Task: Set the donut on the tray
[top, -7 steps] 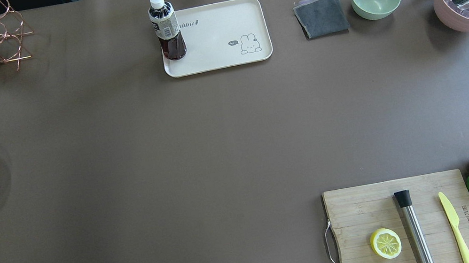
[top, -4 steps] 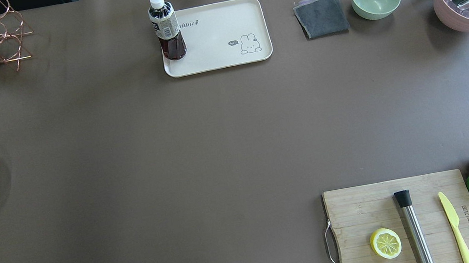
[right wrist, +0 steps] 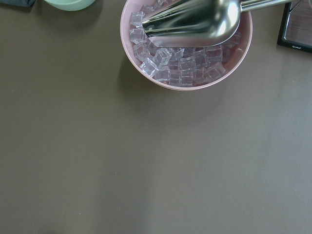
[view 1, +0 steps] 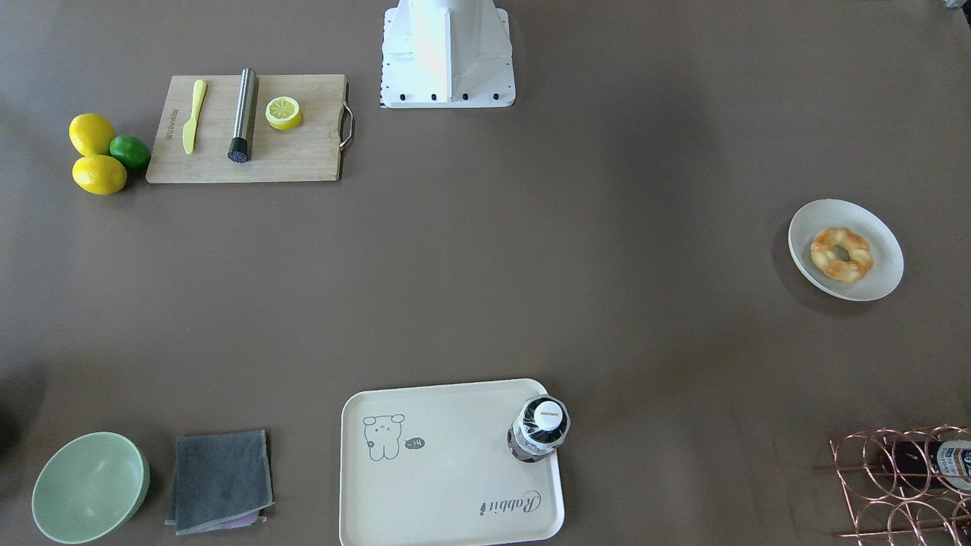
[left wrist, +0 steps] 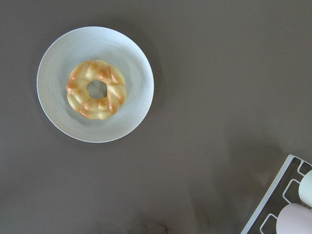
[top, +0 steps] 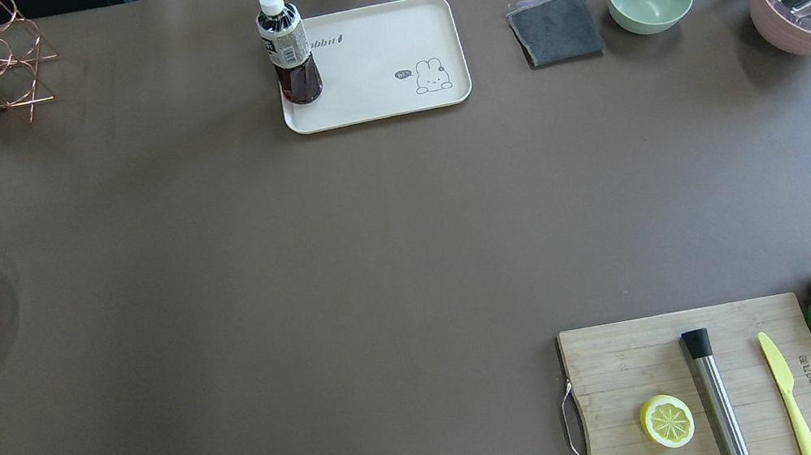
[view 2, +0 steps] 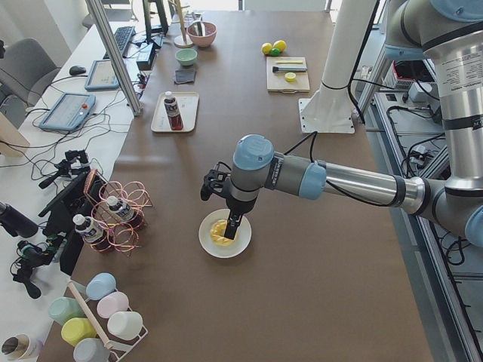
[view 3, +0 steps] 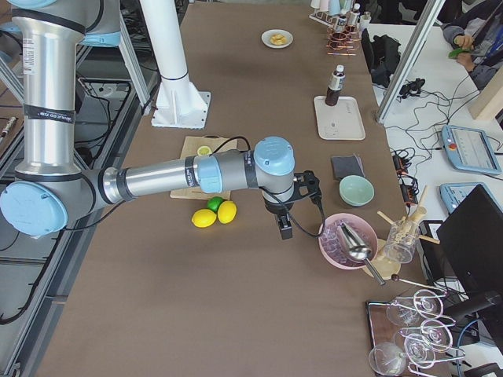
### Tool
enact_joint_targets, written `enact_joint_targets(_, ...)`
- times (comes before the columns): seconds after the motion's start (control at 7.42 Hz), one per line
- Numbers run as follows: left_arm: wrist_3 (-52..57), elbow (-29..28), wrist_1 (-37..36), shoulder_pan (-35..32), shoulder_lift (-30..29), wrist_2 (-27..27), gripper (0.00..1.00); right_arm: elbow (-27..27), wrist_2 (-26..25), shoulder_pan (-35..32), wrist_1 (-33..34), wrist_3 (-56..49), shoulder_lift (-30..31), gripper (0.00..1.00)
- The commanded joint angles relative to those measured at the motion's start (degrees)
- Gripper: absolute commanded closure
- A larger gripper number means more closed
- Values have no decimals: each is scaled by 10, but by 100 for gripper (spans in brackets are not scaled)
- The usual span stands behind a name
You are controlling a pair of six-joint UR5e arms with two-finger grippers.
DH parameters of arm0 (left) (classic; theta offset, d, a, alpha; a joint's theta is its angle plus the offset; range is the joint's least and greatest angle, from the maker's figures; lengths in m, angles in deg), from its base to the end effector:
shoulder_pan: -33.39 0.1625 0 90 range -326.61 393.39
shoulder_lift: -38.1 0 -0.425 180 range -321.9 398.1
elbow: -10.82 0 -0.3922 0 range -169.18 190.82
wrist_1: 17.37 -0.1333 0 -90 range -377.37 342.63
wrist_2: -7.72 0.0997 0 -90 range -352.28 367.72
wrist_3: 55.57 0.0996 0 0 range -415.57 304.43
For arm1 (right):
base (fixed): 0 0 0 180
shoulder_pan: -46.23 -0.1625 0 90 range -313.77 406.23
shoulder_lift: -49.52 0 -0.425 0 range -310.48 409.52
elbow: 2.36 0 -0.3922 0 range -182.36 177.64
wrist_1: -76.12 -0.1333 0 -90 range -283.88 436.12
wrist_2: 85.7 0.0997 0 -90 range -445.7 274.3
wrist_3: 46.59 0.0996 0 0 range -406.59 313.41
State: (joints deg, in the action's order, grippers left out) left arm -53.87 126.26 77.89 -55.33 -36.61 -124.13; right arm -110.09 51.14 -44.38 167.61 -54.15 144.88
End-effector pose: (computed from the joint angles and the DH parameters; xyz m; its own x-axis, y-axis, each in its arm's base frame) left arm -0.0581 -0.3912 0.5484 0.7398 0.2224 -0.6350 -0.0435 0.9576 0.2847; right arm 0.0655 -0.4535 0.5497 0.6809 -0.2585 0.6853 0.0798 0.9563 0.2814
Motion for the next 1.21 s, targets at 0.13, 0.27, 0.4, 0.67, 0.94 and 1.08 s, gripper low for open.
enact_joint_targets(0.13, 1, -4, 0, -1, 1, 46, 2, 6, -1, 3, 0, 3, 2, 0)
enact_joint_targets(0.27, 3, 0, 0, -1, 8, 42, 2, 5, -1, 9, 0, 10, 2, 0)
enact_joint_targets(0.4, 5, 0, 1, -1, 11, 41, 2, 6, -1, 13, 0, 12, 2, 0)
enact_joint_targets(0.67, 5, 0, 1, -1, 11, 41, 2, 6, -1, 13, 0, 12, 3, 0)
enact_joint_targets(0.94, 4, -3, 0, 2, 12, 27, 2, 5, 0, 15, 0, 12, 3, 0)
enact_joint_targets(1.08, 3, -3, 0, 2, 12, 27, 2, 5, -1, 18, 0, 15, 3, 0)
